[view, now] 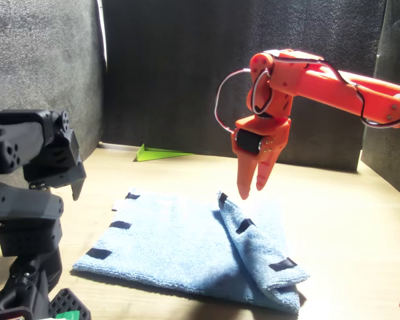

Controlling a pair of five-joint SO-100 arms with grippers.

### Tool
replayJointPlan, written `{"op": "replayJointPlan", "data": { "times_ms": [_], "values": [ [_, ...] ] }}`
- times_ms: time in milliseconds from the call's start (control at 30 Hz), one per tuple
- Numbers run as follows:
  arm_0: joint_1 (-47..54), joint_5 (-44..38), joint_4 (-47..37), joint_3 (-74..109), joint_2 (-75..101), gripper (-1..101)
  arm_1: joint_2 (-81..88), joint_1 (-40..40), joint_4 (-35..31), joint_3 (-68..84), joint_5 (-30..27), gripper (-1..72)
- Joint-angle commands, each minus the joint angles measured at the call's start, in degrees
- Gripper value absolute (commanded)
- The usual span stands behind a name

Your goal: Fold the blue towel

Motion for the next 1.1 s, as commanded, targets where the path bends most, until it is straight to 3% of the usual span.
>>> {"op": "replayJointPlan", "data": {
  "times_ms": [0, 100, 567, 700, 833, 1067],
  "values": [
    [1.4, 0.2, 0.4, 0.4, 0.8, 20, 3.3, 0.0, 0.9, 3.9, 2.4, 22.8],
    [1.4, 0.2, 0.4, 0.4, 0.8, 20, 5.1, -0.4, -1.0, 7.0, 3.7, 22.5],
    [1.4, 0.0, -0.1, 0.1, -0.1, 20, 20.2, -6.0, -26.7, 38.6, 5.7, 21.8],
    [1.4, 0.0, -0.3, -0.4, -1.1, 20, 23.1, -5.0, -31.1, 46.1, 6.1, 22.5],
    [1.5, 0.0, -0.6, -1.1, -3.0, 20, 25.5, -4.1, -32.3, 48.7, 6.6, 22.5],
    [1.7, -0.1, -0.9, -2.2, -5.2, 20, 31.4, -1.1, -27.2, 48.3, 7.6, 22.9]
  ]
}}
